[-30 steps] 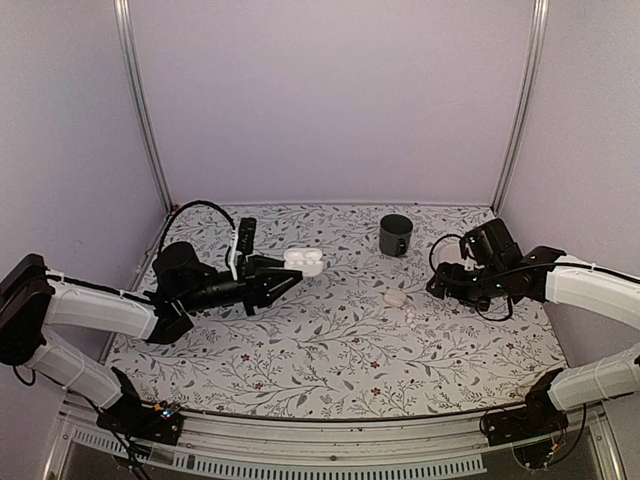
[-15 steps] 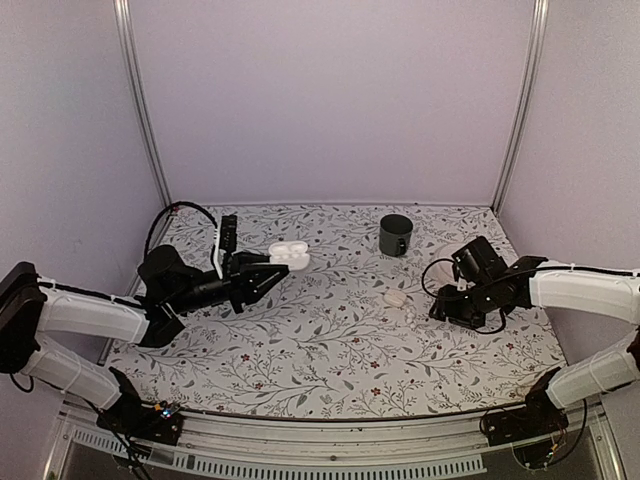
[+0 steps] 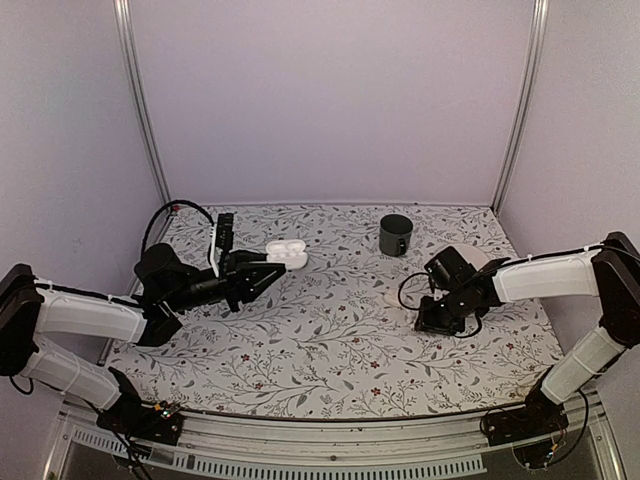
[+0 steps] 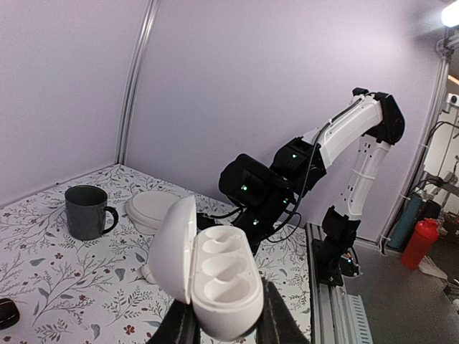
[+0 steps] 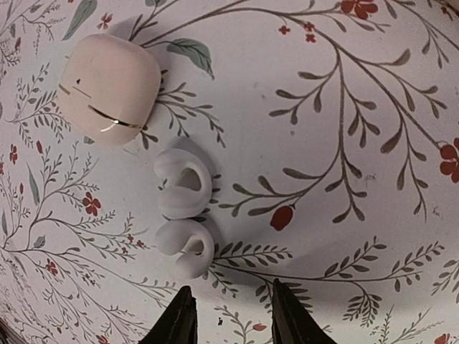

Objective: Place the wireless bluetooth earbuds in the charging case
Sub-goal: Adjust the right earbud at the center of the board.

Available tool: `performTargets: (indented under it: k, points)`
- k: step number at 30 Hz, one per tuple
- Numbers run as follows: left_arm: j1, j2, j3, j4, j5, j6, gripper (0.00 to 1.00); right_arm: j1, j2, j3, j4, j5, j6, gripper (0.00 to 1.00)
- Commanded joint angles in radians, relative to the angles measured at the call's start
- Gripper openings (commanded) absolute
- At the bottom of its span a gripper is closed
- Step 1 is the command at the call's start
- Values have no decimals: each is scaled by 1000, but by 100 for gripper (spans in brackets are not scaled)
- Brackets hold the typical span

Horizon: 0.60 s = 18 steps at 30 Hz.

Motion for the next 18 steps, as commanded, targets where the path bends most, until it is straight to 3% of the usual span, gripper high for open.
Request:
performTargets:
  k: [1, 18]
  points:
    - [14, 2, 19, 1, 30, -13, 0, 8, 37, 55, 30, 32, -34, 36]
    - [17, 24, 43, -19, 48, -28, 0, 22, 82, 86, 9, 55, -60, 21]
